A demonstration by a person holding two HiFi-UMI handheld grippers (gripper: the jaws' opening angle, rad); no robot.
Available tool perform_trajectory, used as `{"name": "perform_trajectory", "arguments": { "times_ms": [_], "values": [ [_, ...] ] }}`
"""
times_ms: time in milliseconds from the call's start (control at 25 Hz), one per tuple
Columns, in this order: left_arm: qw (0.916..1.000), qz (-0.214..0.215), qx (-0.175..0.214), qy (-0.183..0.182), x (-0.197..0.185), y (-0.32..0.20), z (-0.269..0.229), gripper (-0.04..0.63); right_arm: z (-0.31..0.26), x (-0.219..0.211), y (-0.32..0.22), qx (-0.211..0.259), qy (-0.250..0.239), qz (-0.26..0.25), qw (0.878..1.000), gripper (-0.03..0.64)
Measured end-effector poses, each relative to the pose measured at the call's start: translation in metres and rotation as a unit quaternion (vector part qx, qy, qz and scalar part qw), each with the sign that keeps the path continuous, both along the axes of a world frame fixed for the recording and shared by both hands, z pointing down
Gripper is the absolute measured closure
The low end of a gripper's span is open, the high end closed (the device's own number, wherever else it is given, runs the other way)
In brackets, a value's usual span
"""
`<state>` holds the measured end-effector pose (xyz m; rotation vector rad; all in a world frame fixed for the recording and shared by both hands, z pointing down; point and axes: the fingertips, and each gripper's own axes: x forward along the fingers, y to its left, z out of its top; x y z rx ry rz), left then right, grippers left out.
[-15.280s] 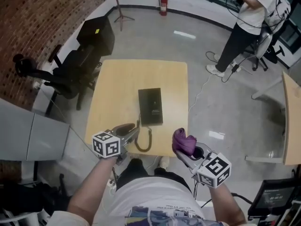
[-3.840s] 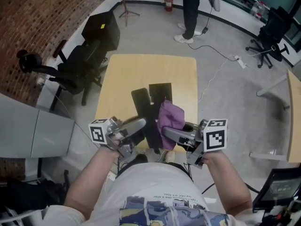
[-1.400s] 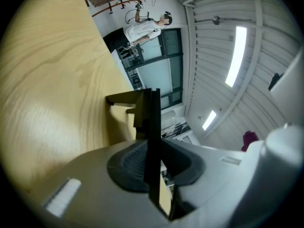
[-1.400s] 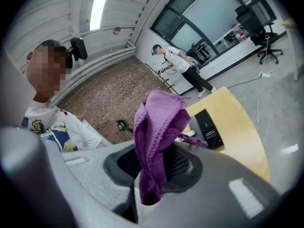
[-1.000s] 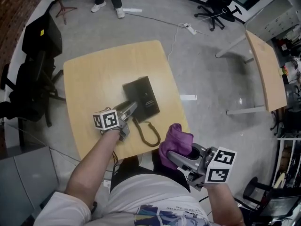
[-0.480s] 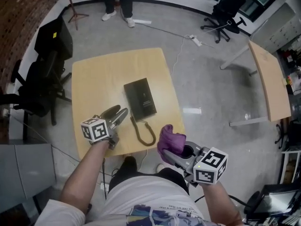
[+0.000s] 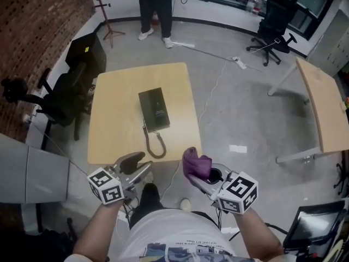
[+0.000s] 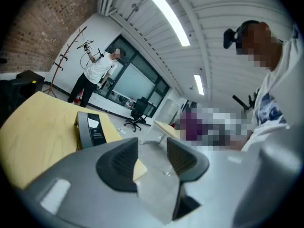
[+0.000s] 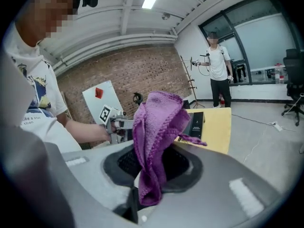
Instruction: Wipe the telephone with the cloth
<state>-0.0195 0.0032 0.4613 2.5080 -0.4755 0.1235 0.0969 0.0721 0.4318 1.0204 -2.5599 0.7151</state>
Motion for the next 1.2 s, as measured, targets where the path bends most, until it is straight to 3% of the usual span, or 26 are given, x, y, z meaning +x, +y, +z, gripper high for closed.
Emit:
{"name": "perform_trajectory", "arguments": {
  "times_ms": [280,400,560,880,1200],
  "values": [
    [0.9988,-0.023,0.011,-0.041,0.01,0.111,-0.019,0.443,0.008,0.012,0.045,0.015,0.004,-0.055,0.998,0.526],
    [0.9983,-0.024,0.014,-0.051,0.015,0.133,-0.029,0.458,0.002,0.013,0.056,0.028,0.003,-0.065,0.998,0.526],
    [0.9963,-0.01,0.047,-0.071,0.022,0.149,-0.04,0.476,-0.004,0.011,0.064,0.044,0.005,-0.074,0.996,0.526],
    [0.9973,0.018,0.059,-0.041,0.015,0.173,-0.057,0.491,-0.014,-0.019,0.088,0.066,0.016,-0.084,0.994,0.526],
    [0.9983,0.022,0.051,-0.018,-0.027,0.197,-0.06,0.494,-0.025,-0.067,0.121,0.07,0.029,-0.08,0.994,0.526]
  ]
}}
